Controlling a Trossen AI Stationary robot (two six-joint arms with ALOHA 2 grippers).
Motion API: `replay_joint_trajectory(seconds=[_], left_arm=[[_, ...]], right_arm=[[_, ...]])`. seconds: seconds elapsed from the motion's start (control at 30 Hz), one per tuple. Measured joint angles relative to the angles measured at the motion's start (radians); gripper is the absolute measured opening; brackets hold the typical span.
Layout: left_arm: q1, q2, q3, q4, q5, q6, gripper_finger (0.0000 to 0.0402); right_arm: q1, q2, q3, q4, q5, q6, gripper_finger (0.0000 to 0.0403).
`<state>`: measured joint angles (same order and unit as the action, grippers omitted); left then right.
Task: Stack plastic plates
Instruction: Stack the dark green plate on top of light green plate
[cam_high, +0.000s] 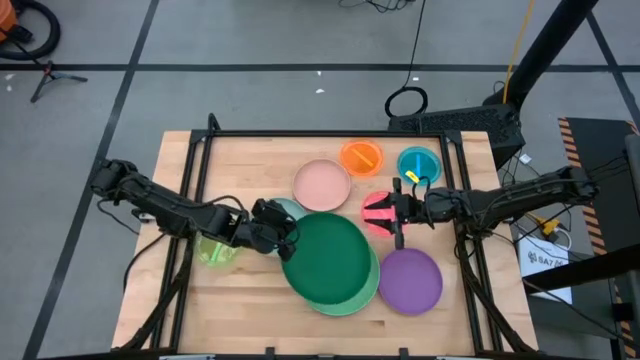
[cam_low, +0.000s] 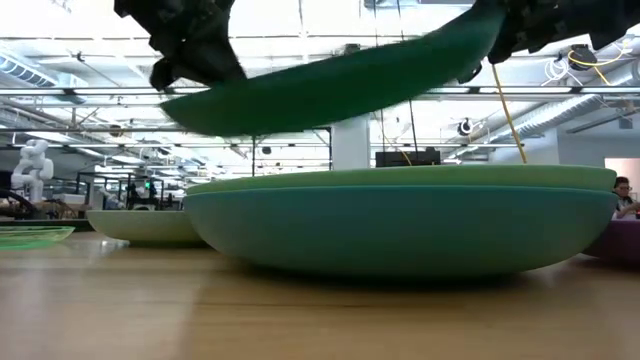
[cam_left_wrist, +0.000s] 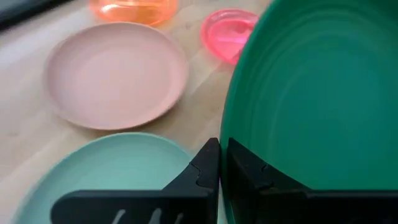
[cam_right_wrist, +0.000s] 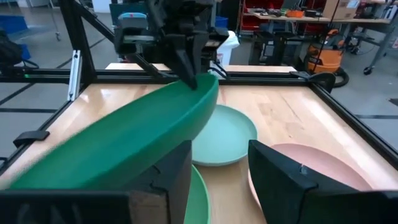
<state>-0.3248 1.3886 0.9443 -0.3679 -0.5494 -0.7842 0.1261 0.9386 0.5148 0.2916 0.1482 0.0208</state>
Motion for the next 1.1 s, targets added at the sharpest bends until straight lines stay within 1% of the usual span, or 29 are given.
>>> replay_joint_trajectory(seconds=[0.17, 0.23, 0.33, 0.4, 0.83, 0.9, 1.1], left_arm=[[-0.012, 0.038, 0.001, 0.041, 0.007, -0.007, 0.0019], [-0.015, 0.047, 0.0, 0.025, 0.009, -0.007, 0.0019], [-0.015, 0.075, 0.001, 0.049, 0.008, -0.035, 0.002], [-0.015, 0.073, 0.0, 0.026, 0.007, -0.034, 0.002], [-0.011, 0.079, 0.0, 0.032, 0.009, -0.03, 0.0021], [-0.011, 0.079, 0.0, 0.032, 0.009, -0.031, 0.0031], [-0.011, 0.078, 0.0, 0.041, 0.012, -0.029, 0.0094]], right_arm=[[0.0, 0.0, 0.0, -0.002, 0.0, -0.002, 0.0151], [0.0, 0.0, 0.0, -0.002, 0.004, -0.002, 0.0151], [0.0, 0.001, 0.0, -0.005, 0.005, 0.0, 0.0151], [0.0, 0.0, 0.0, -0.002, 0.005, 0.001, 0.0151], [0.0, 0.0, 0.0, 0.018, 0.008, 0.005, 0.0151], [0.0, 0.0, 0.0, 0.018, 0.008, 0.005, 0.0151], [0.0, 0.0, 0.0, 0.021, 0.008, 0.005, 0.0151]])
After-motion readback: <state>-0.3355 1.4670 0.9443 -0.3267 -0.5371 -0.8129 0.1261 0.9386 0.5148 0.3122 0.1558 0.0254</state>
